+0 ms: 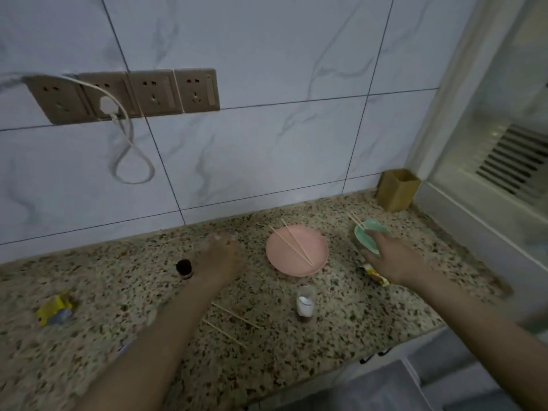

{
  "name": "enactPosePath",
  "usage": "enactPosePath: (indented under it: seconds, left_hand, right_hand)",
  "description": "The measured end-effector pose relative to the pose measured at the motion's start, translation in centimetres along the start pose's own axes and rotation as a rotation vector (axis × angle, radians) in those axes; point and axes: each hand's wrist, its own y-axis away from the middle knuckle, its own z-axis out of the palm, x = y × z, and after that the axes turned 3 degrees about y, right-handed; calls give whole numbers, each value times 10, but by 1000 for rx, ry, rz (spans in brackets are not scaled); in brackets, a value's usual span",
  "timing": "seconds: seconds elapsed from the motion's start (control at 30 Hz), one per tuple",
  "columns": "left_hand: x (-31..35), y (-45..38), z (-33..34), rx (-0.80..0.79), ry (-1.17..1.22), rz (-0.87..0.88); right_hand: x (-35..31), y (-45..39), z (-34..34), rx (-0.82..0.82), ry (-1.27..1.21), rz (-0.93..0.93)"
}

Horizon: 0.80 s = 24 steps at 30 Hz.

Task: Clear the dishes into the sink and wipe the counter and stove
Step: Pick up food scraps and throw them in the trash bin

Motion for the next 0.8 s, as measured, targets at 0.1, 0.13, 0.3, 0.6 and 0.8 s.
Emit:
enactPosePath:
  seconds: [0.1,0.13,0.3,0.6,0.8]
  left_hand:
    - [4,-17,15,-32,-20,7]
    - [3,-19,19,-34,-21,5]
    - [2,-38,35,-76,-81,-34]
    - [-2,-86,65,-77,-165,-72]
    - [8,-113,84,-178,-124,-170]
  right_hand:
    - [17,-4,19,-50,26,29]
    - [20,-4,25,-63,20,39]
    - [44,-17,64,-118,-20,93]
    - [75,-60,121,-103,-18,229]
    - [85,-87,147,-160,79,332]
